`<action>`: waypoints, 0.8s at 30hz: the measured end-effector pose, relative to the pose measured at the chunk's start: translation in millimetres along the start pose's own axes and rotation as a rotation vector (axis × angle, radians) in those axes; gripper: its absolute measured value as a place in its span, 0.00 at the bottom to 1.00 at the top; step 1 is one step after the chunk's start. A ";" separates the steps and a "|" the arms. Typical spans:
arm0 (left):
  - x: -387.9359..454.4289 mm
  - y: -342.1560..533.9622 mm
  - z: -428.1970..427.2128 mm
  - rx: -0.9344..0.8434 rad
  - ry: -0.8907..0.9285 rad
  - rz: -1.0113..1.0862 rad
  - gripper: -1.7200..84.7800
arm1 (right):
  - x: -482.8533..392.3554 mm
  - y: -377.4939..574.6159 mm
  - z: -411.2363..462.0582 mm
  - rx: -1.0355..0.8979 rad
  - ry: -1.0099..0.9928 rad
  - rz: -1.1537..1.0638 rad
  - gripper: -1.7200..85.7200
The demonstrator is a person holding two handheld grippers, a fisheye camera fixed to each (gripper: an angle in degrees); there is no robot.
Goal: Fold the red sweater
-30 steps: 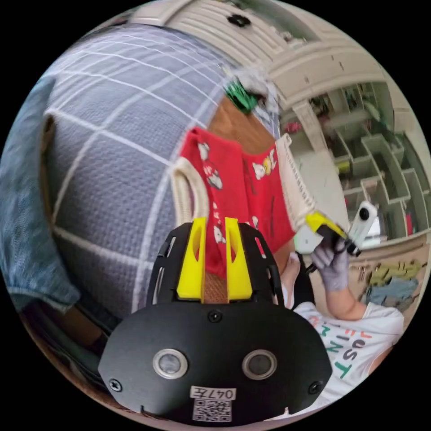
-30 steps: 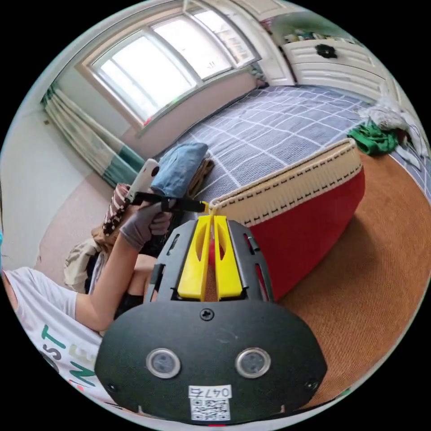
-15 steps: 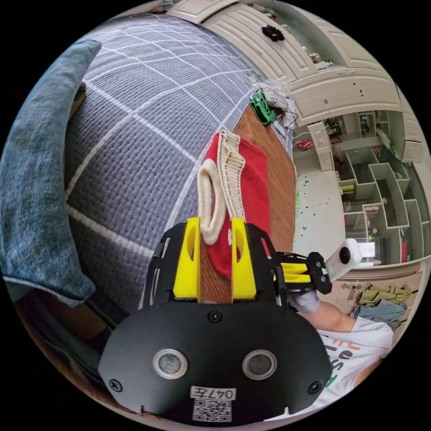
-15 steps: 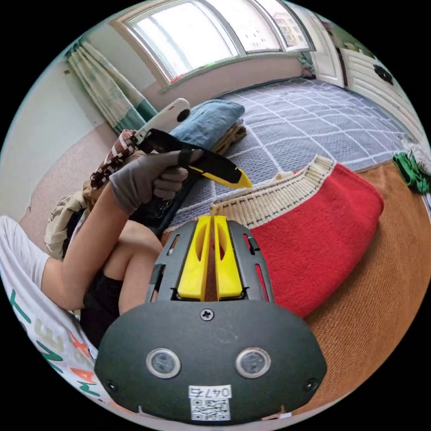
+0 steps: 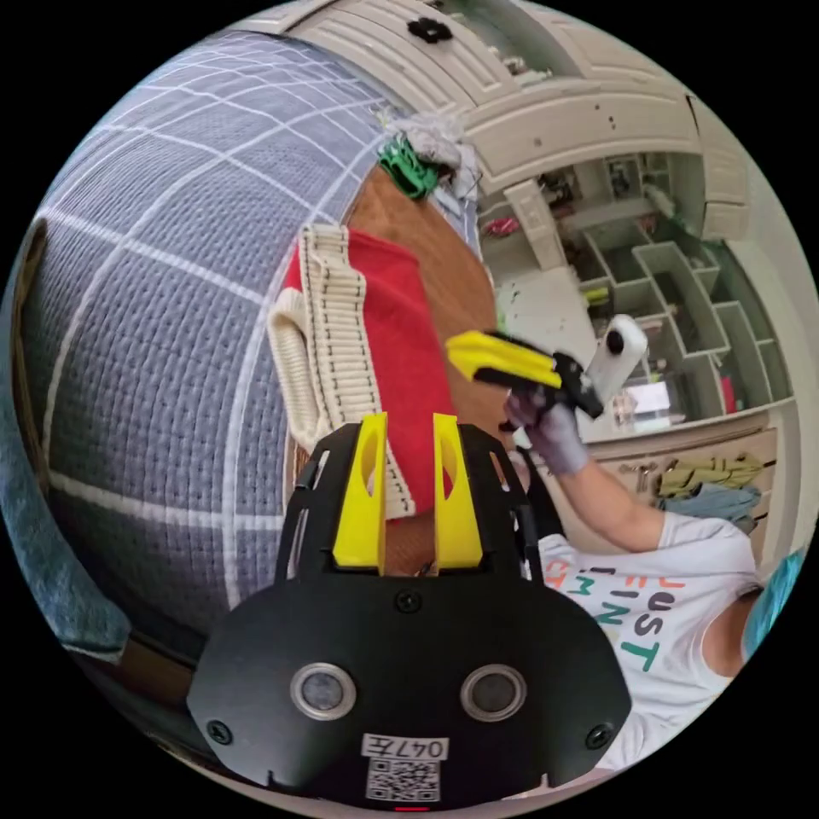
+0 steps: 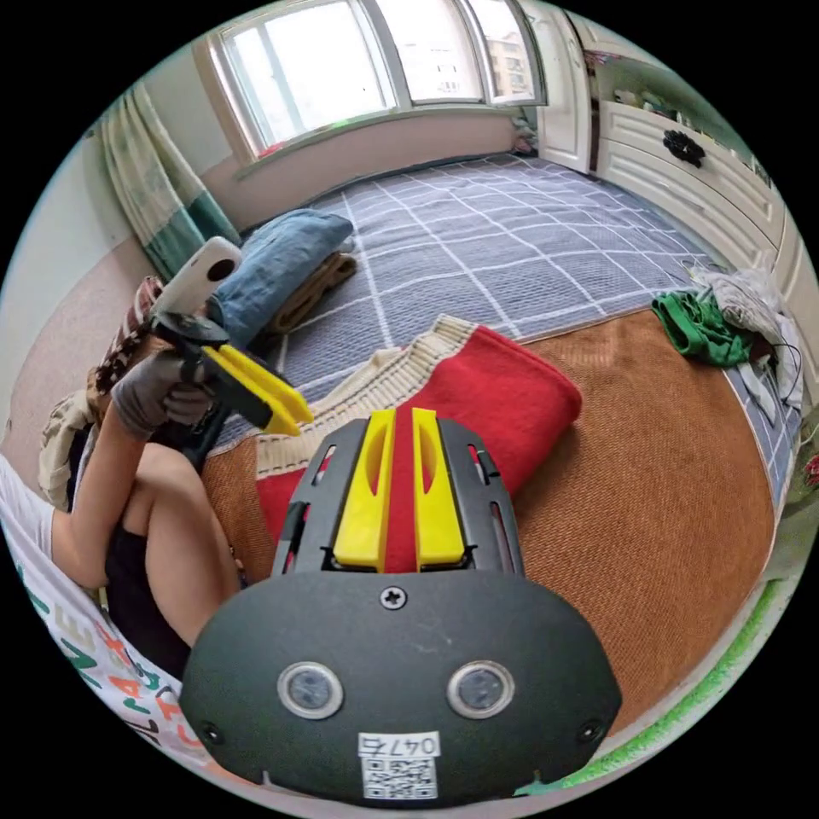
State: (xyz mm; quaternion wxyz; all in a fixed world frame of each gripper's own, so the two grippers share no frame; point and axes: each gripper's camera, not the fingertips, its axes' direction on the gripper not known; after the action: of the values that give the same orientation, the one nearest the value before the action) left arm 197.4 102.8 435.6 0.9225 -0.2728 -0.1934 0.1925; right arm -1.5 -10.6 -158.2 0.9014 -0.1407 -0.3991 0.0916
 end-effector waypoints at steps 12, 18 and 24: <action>30.6 -31.3 57.9 -0.269 -0.145 0.051 0.08 | -43.0 -97.0 72.4 -0.183 0.259 -0.166 0.02; 35.1 -29.5 64.1 -0.273 -0.132 0.050 0.07 | -47.2 -102.8 38.9 -0.054 0.132 -0.177 0.01; 33.0 -7.0 34.5 -0.118 -0.090 0.043 0.08 | -26.5 -97.2 43.6 -0.039 -0.084 -0.180 0.02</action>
State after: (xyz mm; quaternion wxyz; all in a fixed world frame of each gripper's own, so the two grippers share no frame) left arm 211.3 127.3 474.8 0.8909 -0.3218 -0.2400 0.2125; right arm -46.5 -101.7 -116.9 0.8856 -0.1176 -0.4493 0.0082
